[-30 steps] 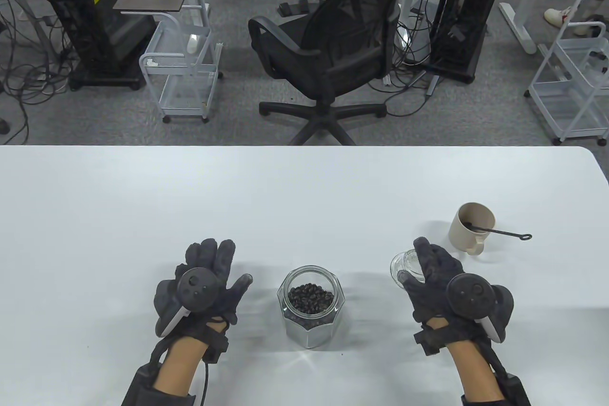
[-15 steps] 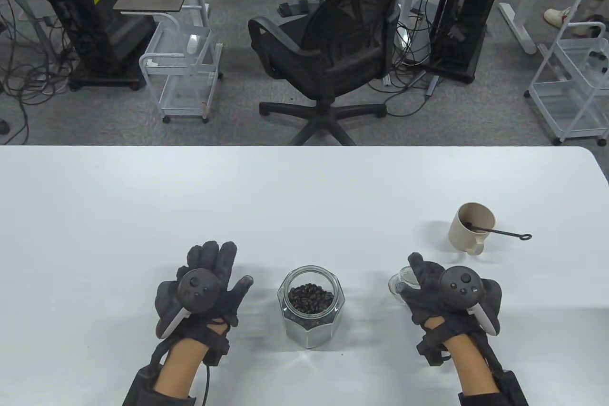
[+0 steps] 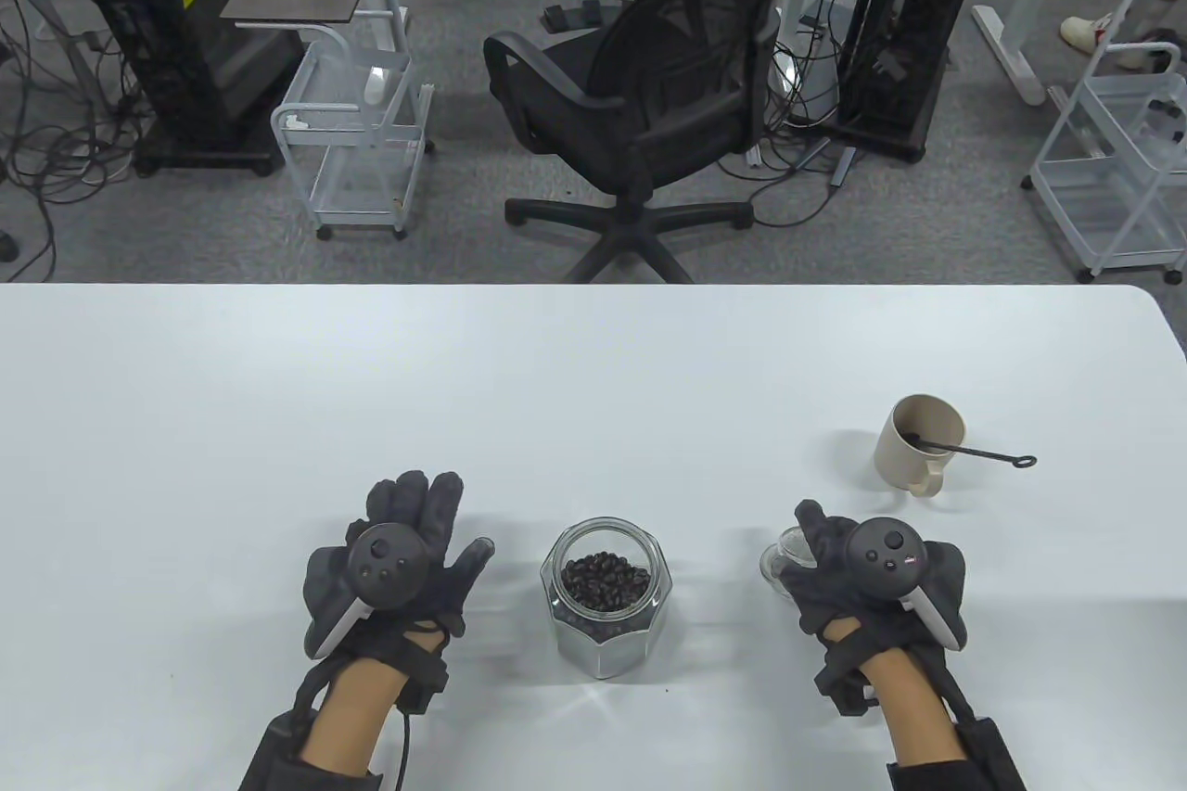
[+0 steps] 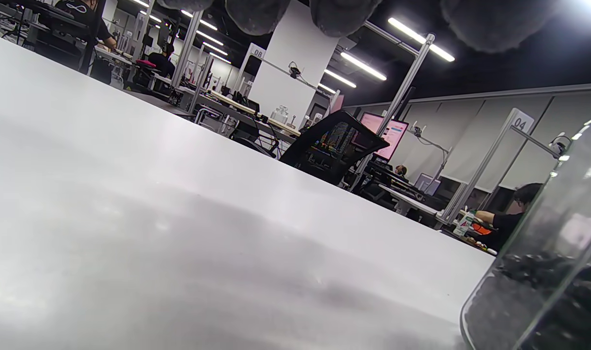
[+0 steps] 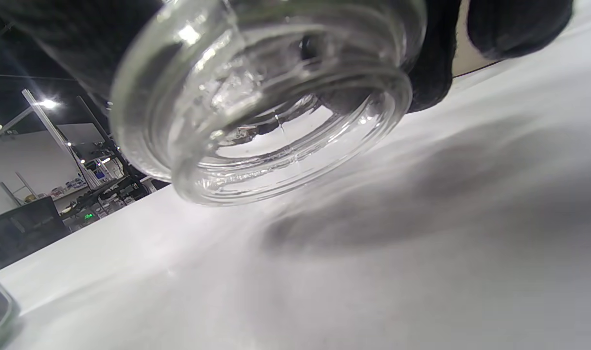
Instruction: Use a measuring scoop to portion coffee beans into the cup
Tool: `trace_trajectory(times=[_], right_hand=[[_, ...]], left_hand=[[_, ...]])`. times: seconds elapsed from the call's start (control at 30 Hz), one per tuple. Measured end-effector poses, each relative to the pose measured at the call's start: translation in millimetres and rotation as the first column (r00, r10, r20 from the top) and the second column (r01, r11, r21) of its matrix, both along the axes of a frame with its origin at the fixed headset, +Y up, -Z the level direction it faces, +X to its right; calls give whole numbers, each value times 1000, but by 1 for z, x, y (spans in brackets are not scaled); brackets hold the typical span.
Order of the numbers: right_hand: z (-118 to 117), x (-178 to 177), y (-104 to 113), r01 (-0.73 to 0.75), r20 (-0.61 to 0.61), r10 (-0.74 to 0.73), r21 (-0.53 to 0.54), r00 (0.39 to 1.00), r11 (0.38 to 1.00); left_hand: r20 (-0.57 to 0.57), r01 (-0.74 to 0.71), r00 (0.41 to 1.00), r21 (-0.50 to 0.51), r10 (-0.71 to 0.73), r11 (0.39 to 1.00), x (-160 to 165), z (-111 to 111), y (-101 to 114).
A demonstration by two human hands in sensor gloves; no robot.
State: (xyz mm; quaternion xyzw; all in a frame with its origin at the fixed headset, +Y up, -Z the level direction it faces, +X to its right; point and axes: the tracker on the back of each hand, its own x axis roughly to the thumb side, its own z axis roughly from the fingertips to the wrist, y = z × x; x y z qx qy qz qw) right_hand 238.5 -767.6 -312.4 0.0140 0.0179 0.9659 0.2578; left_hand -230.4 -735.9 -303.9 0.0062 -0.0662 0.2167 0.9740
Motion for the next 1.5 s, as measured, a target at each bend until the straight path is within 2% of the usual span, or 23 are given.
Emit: trace_trajectory(times=[0.37,1.1,1.5], right_hand=[[1,-1,1,-6,5,6,-20,1000,1000],[4,-9,1,-115,-25,113,-124,993,986],[5,-9,2,-80,-15,78,-146,997,986]], left_hand=[[2,-8,1000,6,8,1000,-1,0,2],[5,-15,1000,-4,15,1000,0,1,1],[4,-17,1000,-6,17,1000,-2,1,2]])
